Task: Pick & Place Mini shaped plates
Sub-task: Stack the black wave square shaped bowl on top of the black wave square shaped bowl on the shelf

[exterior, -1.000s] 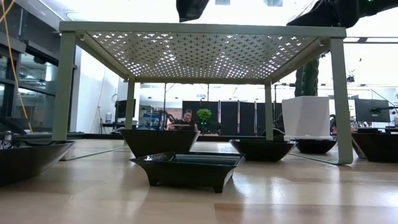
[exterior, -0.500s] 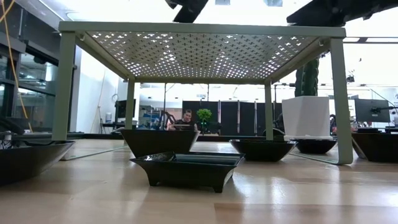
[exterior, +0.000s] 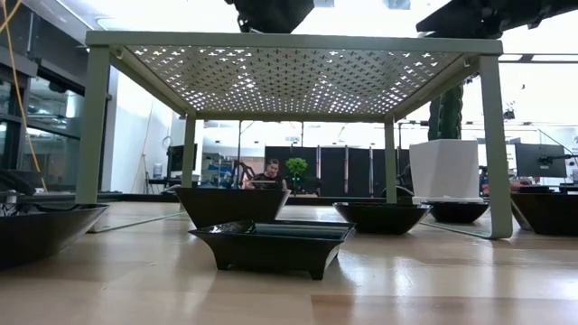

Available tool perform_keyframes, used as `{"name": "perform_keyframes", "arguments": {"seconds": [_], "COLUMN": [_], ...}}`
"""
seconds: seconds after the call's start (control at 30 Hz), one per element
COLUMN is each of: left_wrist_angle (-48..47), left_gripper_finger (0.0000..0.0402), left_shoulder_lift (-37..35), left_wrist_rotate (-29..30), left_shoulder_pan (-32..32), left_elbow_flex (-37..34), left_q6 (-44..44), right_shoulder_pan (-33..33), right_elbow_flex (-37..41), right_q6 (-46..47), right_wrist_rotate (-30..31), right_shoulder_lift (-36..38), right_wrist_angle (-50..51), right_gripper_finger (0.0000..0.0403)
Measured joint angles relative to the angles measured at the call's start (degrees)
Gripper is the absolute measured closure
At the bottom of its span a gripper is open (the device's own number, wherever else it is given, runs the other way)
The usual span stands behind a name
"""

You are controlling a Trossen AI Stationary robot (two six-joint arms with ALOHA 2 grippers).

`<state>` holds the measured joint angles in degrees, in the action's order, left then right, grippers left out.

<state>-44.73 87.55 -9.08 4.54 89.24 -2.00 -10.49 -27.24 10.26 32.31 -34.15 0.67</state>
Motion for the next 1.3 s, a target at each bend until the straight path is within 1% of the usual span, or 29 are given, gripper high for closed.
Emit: {"name": "perform_keyframes", "arguments": {"seconds": [0.17, 0.33, 0.5, 0.6, 0.67, 1.0, 1.3], "left_wrist_angle": [1.5, 1.4, 0.3, 1.2, -0.5, -2.0, -4.0], "left_gripper_finger": [0.0401, 0.0401, 0.0401, 0.0401, 0.0401, 0.0401, 0.0401], "left_shoulder_lift": [0.5, 1.7, 3.3, 3.8, 3.9, 3.9, 3.9], "left_wrist_rotate": [0.0, 0.2, -0.7, -0.9, -1.0, -0.5, 0.9], "left_shoulder_pan": [0.0, 0.0, 0.0, 0.0, 0.0, 0.0, 0.0], "left_elbow_flex": [0.1, 0.2, 0.0, 0.2, 0.0, 0.1, 0.1], "left_q6": [3.8, 6.2, 7.3, 8.5, 8.9, 11.3, 11.4], "right_shoulder_pan": [0.0, 0.0, 0.0, 0.0, 0.0, -0.1, 0.0], "right_elbow_flex": [0.0, 0.0, 0.0, 0.0, 0.0, 0.0, 0.0], "right_q6": [-0.2, -0.1, 0.2, 0.2, 0.2, 0.2, 0.2], "right_wrist_rotate": [0.0, -1.3, -1.3, -1.4, -1.4, -1.7, -1.7], "right_shoulder_lift": [0.0, 0.0, -0.5, -1.2, -1.8, -5.2, -5.6], "right_wrist_angle": [0.5, 1.6, 3.5, 4.0, 3.9, 4.1, 4.1], "right_gripper_finger": [0.021, 0.021, 0.021, 0.021, 0.021, 0.021, 0.021]}}
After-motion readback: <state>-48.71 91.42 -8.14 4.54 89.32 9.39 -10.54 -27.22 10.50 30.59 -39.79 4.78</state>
